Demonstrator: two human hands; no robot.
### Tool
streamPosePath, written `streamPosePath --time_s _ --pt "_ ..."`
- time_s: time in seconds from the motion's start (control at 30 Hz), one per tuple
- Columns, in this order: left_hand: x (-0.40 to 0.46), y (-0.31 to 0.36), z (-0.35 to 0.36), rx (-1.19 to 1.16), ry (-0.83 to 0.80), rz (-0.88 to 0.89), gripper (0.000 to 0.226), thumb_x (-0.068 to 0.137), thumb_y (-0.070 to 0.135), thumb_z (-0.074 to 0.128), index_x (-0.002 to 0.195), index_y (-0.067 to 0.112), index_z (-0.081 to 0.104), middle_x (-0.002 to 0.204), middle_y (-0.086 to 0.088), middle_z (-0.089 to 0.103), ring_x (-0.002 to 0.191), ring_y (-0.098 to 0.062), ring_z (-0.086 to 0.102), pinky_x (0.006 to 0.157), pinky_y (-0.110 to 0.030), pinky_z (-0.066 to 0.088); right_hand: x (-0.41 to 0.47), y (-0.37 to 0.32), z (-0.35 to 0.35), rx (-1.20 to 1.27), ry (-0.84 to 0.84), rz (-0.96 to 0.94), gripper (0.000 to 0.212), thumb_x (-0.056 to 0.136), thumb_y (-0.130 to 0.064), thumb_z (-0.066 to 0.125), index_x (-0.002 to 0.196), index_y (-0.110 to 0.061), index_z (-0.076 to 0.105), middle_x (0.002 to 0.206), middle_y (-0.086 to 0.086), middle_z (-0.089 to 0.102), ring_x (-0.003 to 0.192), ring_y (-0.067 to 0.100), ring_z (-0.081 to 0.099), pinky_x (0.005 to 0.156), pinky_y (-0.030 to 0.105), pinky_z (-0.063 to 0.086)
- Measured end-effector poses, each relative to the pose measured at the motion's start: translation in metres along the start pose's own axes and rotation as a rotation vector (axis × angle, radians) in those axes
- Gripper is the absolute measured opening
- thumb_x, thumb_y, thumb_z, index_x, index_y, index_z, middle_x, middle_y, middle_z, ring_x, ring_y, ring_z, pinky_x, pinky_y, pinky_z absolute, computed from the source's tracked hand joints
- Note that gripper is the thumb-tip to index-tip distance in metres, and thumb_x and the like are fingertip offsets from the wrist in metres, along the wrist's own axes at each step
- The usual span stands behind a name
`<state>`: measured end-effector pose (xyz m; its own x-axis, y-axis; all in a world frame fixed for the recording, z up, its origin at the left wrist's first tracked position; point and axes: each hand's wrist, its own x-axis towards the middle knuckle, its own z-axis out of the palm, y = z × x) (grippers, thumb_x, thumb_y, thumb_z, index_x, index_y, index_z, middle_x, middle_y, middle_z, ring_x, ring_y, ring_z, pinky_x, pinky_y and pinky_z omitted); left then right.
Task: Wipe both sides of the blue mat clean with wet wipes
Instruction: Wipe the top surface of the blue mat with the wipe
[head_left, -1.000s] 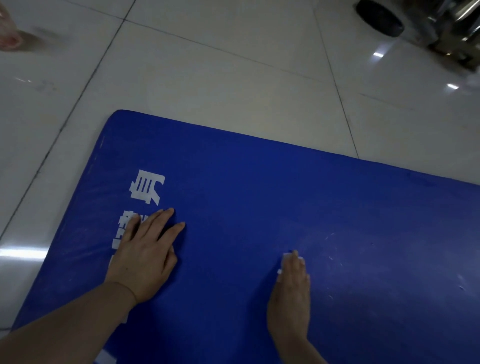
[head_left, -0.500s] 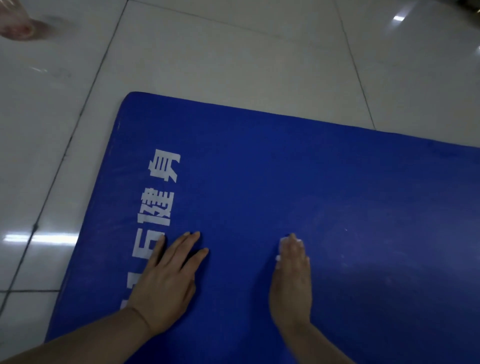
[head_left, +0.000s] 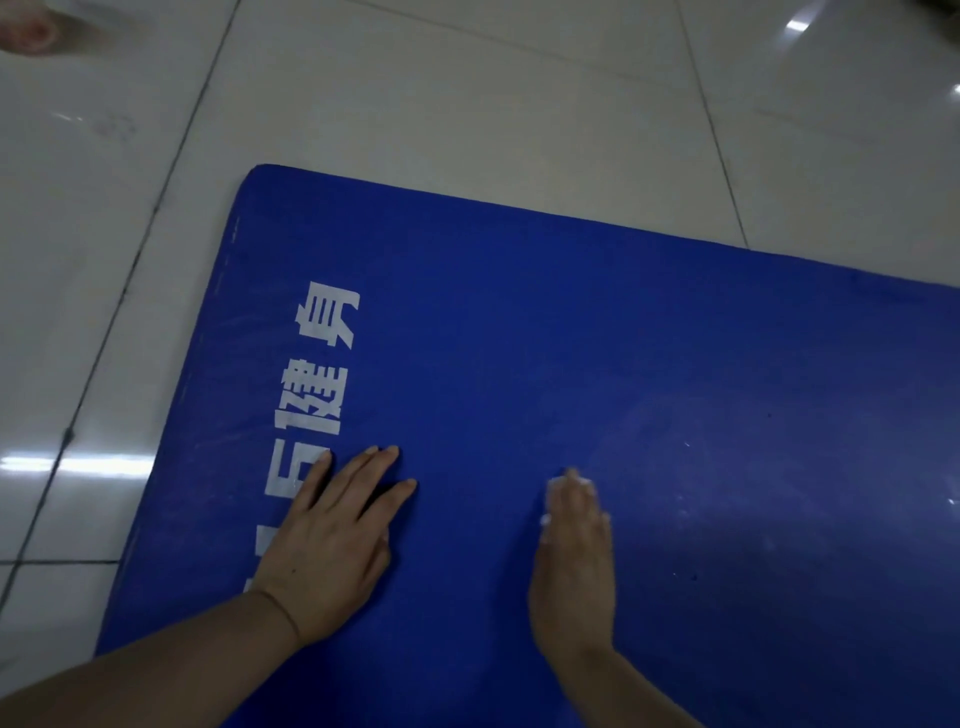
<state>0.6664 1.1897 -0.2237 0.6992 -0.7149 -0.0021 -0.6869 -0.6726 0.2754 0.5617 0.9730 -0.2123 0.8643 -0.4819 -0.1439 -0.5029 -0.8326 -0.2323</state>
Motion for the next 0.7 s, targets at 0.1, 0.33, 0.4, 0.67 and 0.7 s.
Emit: streamPosePath --time_s 0.1,0.33,0.4,0.67,0.7 --pt "-0.001 0.001 0.001 0.004 -0.002 0.004 0.052 0.083 0.025 0.035 0.127 0.014 0.060 0.145 -0.012 0.045 0.133 -0.026 0.039 0.110 -0.052 0.022 -0.011 -0.007 0.009 0.000 -0.030 -0.146 0.049 0.104 -0.021 0.010 0.142 -0.007 0.036 0.151 0.006 0.031 0.141 0.019 0.024 0.115 0.032 0.011" --pt "0.001 -0.002 0.001 0.007 -0.004 0.014 0.051 0.084 0.027 0.036 0.128 0.015 0.059 0.145 -0.012 0.044 0.134 -0.025 0.038 0.113 -0.049 0.017 -0.001 0.014 -0.006 0.070 0.003 0.147 0.047 0.101 -0.015 0.015 0.142 -0.020 -0.008 0.151 -0.013 -0.013 0.141 0.003 -0.018 0.113 0.020 -0.017" --pt "0.001 -0.003 0.001 0.018 -0.018 0.019 0.051 0.084 0.029 0.037 0.128 0.016 0.057 0.146 -0.012 0.043 0.134 -0.026 0.037 0.113 -0.049 0.015 -0.001 0.009 -0.004 0.064 -0.028 0.169 0.047 0.101 -0.014 0.016 0.142 -0.018 -0.006 0.152 -0.012 -0.011 0.142 0.006 -0.017 0.113 0.020 -0.017" --pt "0.003 -0.002 -0.001 0.022 -0.046 0.021 0.048 0.085 0.029 0.036 0.128 0.015 0.052 0.144 -0.014 0.043 0.133 -0.029 0.037 0.113 -0.050 0.013 0.001 0.013 -0.020 -0.019 -0.106 0.154 0.045 0.103 -0.025 0.013 0.142 -0.019 -0.009 0.152 -0.010 -0.017 0.142 0.009 -0.018 0.114 0.028 -0.015" --pt "0.002 -0.002 -0.001 0.023 -0.054 0.017 0.049 0.085 0.030 0.036 0.128 0.014 0.054 0.144 -0.014 0.043 0.133 -0.029 0.036 0.113 -0.050 0.013 0.001 0.014 -0.023 -0.034 -0.085 0.134 0.045 0.103 -0.030 0.012 0.144 -0.019 -0.005 0.154 -0.009 -0.014 0.143 0.010 -0.015 0.115 0.029 -0.014"
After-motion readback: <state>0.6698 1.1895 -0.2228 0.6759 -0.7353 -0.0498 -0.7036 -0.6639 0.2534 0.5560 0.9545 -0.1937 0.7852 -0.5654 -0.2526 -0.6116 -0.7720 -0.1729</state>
